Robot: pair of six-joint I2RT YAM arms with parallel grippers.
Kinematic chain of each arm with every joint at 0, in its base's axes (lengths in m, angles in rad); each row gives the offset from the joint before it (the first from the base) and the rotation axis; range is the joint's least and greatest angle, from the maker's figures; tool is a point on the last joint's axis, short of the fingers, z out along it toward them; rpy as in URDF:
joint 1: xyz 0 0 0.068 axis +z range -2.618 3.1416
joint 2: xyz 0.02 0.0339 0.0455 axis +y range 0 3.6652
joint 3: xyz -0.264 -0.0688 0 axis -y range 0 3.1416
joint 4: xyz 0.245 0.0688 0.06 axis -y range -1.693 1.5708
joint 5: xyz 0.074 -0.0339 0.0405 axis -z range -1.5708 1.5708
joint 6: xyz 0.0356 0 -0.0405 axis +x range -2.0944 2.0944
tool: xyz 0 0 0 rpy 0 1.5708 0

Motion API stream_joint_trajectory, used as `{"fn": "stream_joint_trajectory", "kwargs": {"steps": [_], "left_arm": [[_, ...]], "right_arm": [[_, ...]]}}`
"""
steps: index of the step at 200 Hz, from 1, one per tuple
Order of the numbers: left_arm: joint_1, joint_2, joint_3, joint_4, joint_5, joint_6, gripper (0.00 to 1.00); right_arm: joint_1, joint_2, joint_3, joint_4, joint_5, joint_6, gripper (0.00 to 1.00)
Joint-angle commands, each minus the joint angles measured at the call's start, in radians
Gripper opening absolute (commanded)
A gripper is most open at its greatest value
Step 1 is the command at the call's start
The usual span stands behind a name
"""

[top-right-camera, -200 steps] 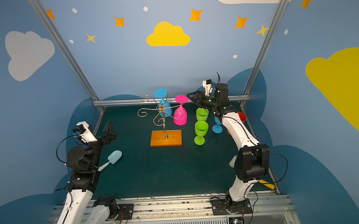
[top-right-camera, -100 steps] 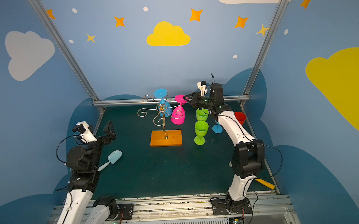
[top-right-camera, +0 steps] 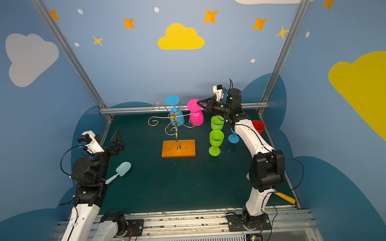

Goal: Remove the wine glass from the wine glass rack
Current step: 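Close the right gripper on the hanging magenta glass foot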

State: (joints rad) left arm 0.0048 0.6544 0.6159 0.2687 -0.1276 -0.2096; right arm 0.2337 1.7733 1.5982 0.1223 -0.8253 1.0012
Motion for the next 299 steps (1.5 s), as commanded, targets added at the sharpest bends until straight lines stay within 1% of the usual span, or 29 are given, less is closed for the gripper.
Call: {"fn": "stream_joint_trajectory", "kwargs": {"steps": [1,35,140,186,245,299], "left_arm": [[0.003,-0.006,-0.009,0.003,0.006,-0.004,0.99],[0.005,-0.007,-0.008,0.003,0.006,-0.006,0.99],[0.007,-0.007,-0.008,0.004,0.009,-0.009,0.99],[0.007,-0.01,-0.009,0.006,0.008,-0.01,0.99],[0.007,-0.014,-0.009,0.004,0.006,-0.011,0.99],[0.008,-0.019,-0.01,0.004,0.007,-0.013,0.99]], "right_arm": [[-0.01,-0.003,-0.007,0.102,-0.026,0.062,0.0],[-0.014,-0.022,-0.02,0.144,-0.029,0.097,0.0],[-0.014,-0.098,-0.1,0.117,-0.031,0.062,0.0],[0.01,-0.13,-0.129,0.094,-0.029,0.038,0.0],[0.07,-0.121,-0.107,0.067,-0.014,0.018,0.0],[0.11,-0.051,-0.012,0.054,0.003,0.016,0.0]]}}
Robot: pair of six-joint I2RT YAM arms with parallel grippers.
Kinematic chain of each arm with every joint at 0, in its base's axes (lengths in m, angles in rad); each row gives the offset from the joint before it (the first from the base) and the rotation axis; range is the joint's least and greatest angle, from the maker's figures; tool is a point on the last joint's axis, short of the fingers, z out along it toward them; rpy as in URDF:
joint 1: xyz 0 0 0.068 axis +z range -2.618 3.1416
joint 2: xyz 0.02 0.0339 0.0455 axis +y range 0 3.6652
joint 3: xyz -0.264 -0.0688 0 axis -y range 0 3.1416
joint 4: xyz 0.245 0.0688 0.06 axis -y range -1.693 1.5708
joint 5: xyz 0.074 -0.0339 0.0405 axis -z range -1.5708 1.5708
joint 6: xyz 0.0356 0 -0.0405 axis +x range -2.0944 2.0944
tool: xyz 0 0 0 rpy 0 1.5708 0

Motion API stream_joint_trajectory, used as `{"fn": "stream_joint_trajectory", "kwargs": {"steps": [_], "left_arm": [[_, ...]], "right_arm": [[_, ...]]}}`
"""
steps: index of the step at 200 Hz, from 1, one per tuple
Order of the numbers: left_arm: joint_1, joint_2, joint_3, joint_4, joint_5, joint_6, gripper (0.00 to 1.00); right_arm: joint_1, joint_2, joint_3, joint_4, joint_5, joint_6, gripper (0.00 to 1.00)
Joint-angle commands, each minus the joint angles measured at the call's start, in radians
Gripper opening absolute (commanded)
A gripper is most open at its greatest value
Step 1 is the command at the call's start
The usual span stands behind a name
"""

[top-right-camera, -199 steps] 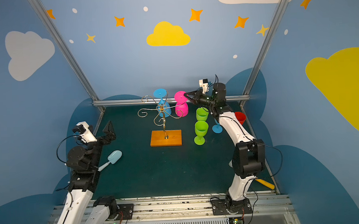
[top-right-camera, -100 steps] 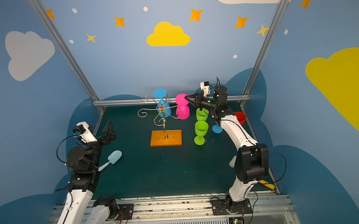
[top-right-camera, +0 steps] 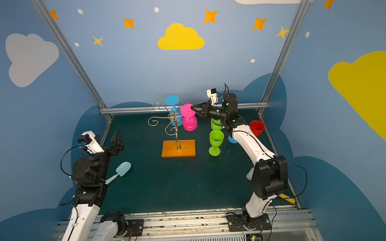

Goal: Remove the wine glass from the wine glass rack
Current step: 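Close the right gripper on the hanging magenta glass foot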

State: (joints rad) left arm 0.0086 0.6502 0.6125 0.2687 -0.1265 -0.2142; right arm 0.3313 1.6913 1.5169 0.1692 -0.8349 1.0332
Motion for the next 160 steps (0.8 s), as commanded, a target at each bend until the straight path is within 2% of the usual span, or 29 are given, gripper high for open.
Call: {"fn": "stream_joint_trajectory", "kwargs": {"steps": [1,87,160], "left_arm": [[0.005,-0.015,-0.006,0.003,0.005,-0.008,0.99],[0.006,-0.015,-0.007,0.006,0.004,-0.011,0.99],[0.009,-0.015,-0.008,0.006,0.004,-0.013,0.99]], "right_arm": [[0.012,0.033,0.071,0.006,0.013,-0.016,0.0],[-0.005,0.147,0.209,-0.018,0.067,-0.014,0.0],[-0.069,0.153,0.214,0.023,0.077,0.017,0.0]]}}
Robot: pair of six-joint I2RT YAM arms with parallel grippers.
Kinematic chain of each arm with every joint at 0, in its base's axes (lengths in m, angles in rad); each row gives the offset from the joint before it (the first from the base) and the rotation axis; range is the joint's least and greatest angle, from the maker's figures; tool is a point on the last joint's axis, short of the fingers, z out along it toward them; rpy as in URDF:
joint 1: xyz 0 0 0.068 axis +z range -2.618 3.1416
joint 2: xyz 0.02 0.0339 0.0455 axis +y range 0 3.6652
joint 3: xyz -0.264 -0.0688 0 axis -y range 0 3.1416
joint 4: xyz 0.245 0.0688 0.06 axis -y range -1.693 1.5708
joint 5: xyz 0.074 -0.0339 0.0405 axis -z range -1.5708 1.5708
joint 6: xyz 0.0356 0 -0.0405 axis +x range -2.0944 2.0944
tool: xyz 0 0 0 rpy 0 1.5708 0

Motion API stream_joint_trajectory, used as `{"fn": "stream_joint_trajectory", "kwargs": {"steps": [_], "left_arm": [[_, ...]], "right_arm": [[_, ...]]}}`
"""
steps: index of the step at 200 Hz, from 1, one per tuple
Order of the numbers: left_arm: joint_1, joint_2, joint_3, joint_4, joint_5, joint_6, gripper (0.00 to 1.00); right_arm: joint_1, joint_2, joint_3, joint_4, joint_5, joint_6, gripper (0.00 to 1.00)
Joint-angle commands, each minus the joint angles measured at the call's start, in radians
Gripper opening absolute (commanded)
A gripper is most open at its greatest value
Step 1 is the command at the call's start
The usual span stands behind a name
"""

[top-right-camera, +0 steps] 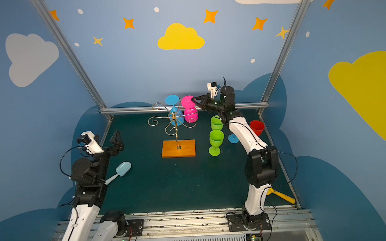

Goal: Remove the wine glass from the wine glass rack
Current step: 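Close the right gripper on the hanging magenta glass foot, then lift the magenta glass off the rack with the right gripper while the left arm reaches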

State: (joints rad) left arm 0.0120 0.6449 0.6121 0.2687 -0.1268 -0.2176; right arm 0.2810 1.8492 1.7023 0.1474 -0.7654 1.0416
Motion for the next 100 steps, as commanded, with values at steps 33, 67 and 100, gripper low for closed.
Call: {"fn": "stream_joint_trajectory", "kwargs": {"steps": [33,67,100], "left_arm": [[0.009,-0.01,-0.006,0.007,0.007,-0.012,0.99],[0.009,-0.018,-0.006,0.012,0.023,-0.019,0.99],[0.01,-0.013,0.007,0.011,0.073,-0.041,0.99]], "right_arm": [[-0.051,-0.035,0.001,0.056,0.002,0.007,0.0],[-0.097,-0.123,-0.084,0.082,0.003,-0.008,0.0],[-0.121,-0.253,-0.142,0.016,0.015,-0.092,0.0]]}}
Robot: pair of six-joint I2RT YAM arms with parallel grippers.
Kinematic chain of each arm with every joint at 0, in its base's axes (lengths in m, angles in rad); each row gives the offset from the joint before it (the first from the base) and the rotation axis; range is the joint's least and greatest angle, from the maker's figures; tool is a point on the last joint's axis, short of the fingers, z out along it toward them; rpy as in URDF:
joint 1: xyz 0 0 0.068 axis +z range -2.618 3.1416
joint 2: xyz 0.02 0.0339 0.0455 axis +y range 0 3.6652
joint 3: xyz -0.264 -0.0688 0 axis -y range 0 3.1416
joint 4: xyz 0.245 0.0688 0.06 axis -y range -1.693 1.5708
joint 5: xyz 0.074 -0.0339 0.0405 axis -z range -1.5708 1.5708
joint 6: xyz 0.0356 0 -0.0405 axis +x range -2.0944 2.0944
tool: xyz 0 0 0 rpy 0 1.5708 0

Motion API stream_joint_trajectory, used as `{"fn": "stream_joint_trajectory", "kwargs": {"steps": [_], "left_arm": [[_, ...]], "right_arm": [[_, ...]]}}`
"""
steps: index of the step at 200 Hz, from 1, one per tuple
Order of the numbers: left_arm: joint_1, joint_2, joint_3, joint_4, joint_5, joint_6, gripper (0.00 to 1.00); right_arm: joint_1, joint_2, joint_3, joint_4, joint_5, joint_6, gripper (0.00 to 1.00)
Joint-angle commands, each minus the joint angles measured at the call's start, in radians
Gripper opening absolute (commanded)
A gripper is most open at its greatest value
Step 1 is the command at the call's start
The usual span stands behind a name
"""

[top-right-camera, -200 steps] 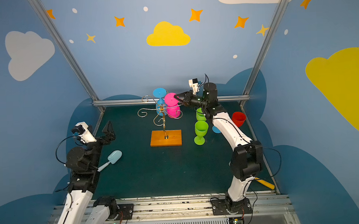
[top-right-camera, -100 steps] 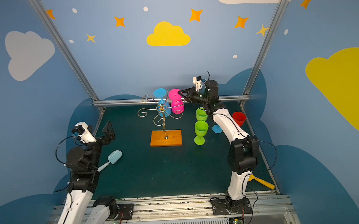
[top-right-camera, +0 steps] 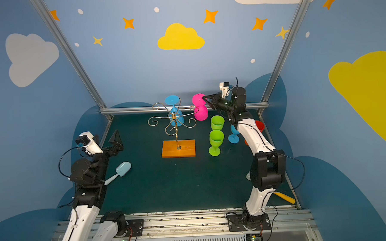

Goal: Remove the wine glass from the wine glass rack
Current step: 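Lift the magenta glass off the rack with the right gripper while the left arm reaches, then close the left gripper on the magenta glass foot beside the right gripper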

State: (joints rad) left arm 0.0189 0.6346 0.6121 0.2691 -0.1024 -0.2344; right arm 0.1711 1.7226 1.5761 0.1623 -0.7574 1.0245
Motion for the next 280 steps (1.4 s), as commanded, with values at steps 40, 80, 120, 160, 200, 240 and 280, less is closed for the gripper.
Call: {"fn": "stream_joint_trajectory", "kwargs": {"steps": [40,80,120,160,200,240,280], "left_arm": [[0.003,0.017,0.077,-0.037,0.27,-0.134,0.95],[0.002,0.105,0.244,-0.079,0.656,-0.304,0.87],[-0.069,0.247,0.37,0.013,0.859,-0.472,0.8],[-0.298,0.381,0.478,-0.023,0.871,-0.414,0.76],[-0.425,0.495,0.537,0.048,0.892,-0.443,0.74],[-0.504,0.564,0.581,0.048,0.869,-0.413,0.72],[-0.542,0.605,0.614,0.074,0.851,-0.426,0.71]], "right_arm": [[0.003,-0.316,-0.068,-0.175,0.05,-0.261,0.0],[0.035,-0.485,-0.132,-0.299,0.067,-0.405,0.0],[0.096,-0.59,-0.15,-0.381,0.103,-0.519,0.0],[0.174,-0.612,-0.104,-0.437,0.106,-0.605,0.0],[0.236,-0.61,-0.083,-0.453,0.121,-0.654,0.0],[0.292,-0.603,-0.073,-0.454,0.128,-0.674,0.0],[0.336,-0.6,-0.057,-0.466,0.147,-0.688,0.0]]}}
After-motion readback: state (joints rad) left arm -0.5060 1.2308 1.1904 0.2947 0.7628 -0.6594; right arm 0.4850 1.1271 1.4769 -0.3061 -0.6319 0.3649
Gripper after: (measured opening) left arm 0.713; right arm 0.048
